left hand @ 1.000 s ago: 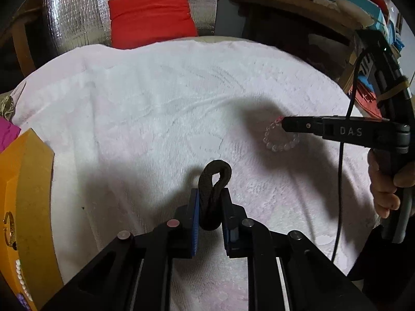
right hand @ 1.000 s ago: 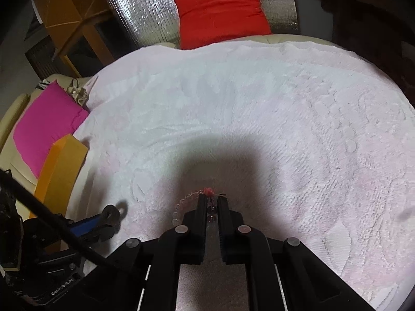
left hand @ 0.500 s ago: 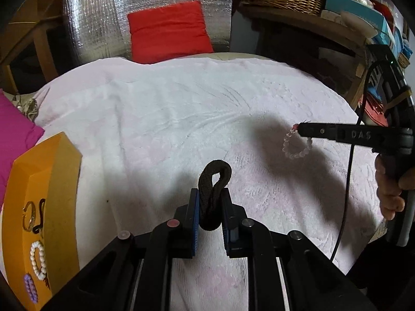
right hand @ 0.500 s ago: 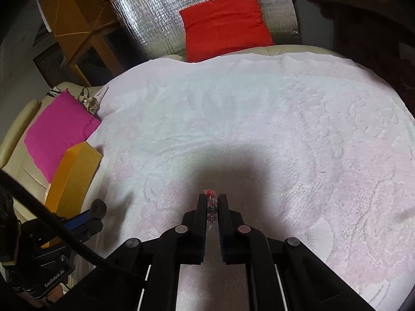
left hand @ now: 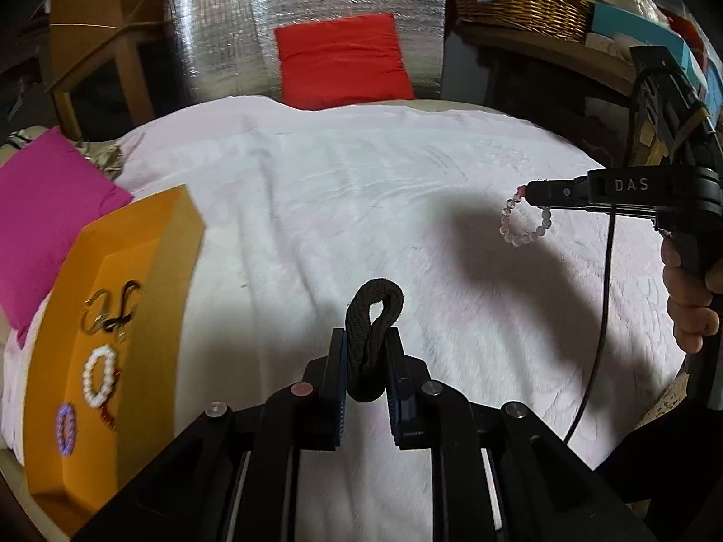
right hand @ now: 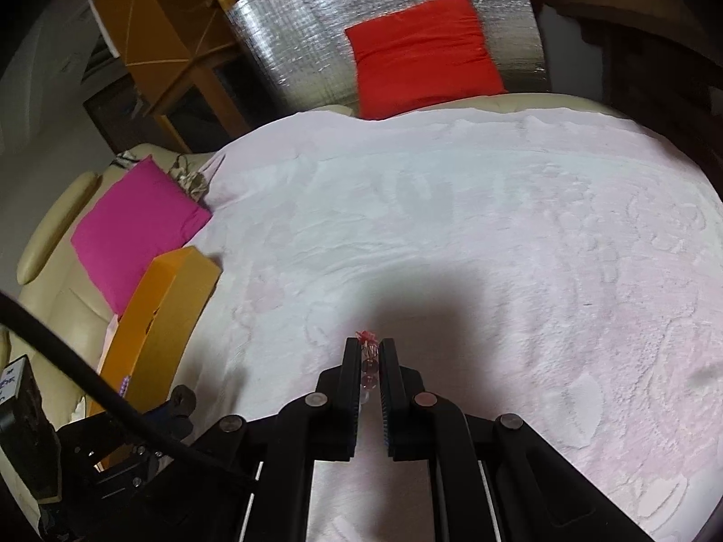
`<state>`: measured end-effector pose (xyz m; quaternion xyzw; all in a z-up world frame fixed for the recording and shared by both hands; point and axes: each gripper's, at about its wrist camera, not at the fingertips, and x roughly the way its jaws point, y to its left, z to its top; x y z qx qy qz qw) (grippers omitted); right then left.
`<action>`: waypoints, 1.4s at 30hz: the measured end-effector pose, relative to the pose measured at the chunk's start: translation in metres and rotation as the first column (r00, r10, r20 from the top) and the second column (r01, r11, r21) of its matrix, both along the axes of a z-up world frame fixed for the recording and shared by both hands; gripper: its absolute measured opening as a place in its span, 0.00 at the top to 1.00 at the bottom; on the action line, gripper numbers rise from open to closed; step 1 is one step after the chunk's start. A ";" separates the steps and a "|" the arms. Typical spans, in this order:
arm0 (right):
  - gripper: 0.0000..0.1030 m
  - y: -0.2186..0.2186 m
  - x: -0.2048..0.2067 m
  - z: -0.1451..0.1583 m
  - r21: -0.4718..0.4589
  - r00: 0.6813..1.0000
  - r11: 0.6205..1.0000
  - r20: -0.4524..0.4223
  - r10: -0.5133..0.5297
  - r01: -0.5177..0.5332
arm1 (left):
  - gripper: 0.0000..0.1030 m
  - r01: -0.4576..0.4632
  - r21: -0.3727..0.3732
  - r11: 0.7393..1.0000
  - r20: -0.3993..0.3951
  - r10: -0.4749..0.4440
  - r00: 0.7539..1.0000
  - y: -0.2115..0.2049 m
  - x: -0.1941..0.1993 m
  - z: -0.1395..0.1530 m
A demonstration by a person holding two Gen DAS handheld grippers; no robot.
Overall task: Organize jewelry
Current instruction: 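Carry both items over the orange box and open both tools inside it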
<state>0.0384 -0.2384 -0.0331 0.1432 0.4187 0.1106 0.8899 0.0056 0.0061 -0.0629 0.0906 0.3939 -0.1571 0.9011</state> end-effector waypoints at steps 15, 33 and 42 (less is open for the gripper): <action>0.92 0.081 -0.039 0.011 0.011 0.987 0.991 0.094 0.132 -0.134 | 0.84 -0.236 -0.050 0.970 0.107 0.240 0.965 0.130 -0.055 0.048; 0.92 0.286 -0.077 0.037 0.011 0.874 0.881 0.135 0.467 -0.473 | 0.84 -0.371 -0.069 0.926 0.000 0.372 0.928 0.263 -0.075 0.022; 0.92 0.334 -0.081 0.003 -0.062 0.837 0.838 0.051 0.545 -0.542 | 0.84 -0.348 -0.094 0.933 -0.104 0.339 0.935 0.270 -0.062 -0.006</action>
